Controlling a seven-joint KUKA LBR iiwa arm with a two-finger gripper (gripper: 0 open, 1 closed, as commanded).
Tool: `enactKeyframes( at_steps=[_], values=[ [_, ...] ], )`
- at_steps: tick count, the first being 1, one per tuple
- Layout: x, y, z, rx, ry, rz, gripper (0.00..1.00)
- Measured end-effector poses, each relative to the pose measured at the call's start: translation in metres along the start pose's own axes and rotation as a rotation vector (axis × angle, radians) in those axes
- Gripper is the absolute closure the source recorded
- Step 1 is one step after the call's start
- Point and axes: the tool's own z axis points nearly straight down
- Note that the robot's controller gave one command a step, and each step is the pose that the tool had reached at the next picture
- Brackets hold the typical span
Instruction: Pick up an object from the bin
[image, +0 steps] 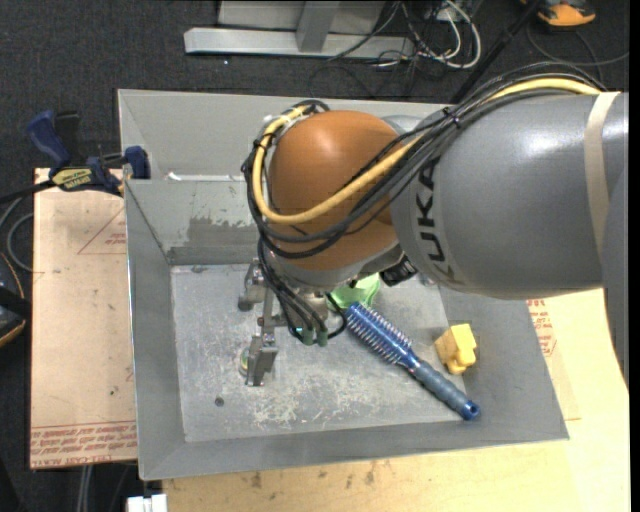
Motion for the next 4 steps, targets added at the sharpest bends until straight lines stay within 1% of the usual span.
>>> enactKeyframes(
  at_steps=[1,2,3,4],
  values=[
    [0.032,-0.007,0.102,0.002,0.002,-0.009,0.00],
    [0.016,-0.068,0.164,-0.006,-0.022,-0.262,0.00],
    [-0.016,-0.178,0.014,0.001,-0.019,-0.059,0.00],
    [-0.049,-0.193,0.129,-0.002,-0.004,0.032,0.00]
  ],
)
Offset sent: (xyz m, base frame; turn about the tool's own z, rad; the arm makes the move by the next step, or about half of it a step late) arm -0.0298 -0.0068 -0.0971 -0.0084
